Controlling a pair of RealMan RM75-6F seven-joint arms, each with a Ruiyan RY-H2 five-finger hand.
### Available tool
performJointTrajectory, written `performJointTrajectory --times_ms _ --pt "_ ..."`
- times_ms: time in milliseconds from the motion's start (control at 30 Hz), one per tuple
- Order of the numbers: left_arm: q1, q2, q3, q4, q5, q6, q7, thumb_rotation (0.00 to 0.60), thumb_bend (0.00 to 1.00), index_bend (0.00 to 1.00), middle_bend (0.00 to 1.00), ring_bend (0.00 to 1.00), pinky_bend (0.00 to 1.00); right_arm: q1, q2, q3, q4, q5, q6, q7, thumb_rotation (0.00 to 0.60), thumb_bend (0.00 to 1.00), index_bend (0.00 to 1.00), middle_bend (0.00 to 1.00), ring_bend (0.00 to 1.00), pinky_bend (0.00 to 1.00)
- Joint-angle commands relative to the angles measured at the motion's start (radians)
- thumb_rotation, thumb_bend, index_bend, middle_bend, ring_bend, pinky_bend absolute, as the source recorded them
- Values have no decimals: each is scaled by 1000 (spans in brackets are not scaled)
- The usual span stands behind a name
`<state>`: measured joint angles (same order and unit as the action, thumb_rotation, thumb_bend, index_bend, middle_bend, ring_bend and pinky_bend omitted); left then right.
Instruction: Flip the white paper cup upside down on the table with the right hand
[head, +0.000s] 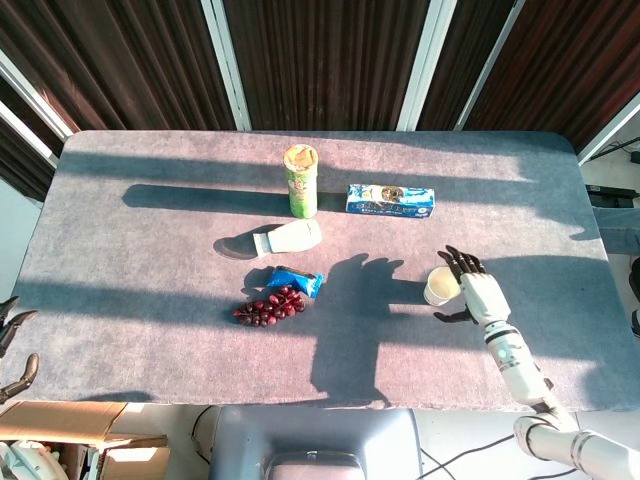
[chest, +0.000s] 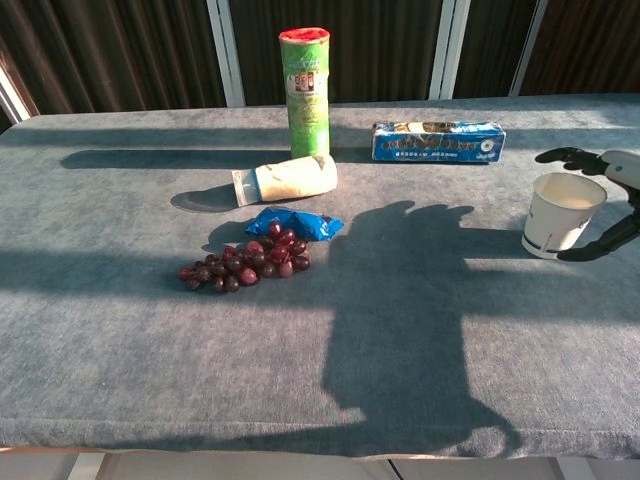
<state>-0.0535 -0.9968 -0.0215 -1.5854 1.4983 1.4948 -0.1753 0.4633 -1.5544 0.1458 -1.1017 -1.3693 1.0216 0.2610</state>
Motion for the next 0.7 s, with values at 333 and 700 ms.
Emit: performJointTrajectory --times_ms 333,700 --pt "-6 17 9 -5 6 -25 -29 600 484 211 47 0 127 9 -113 -16 192 -53 67 102 600 416 385 326 234 275" --pt "-7 22 11 -9 5 -32 -36 600 484 212 51 0 127 -21 -135 -15 212 -80 201 1 600 730 566 456 410 449"
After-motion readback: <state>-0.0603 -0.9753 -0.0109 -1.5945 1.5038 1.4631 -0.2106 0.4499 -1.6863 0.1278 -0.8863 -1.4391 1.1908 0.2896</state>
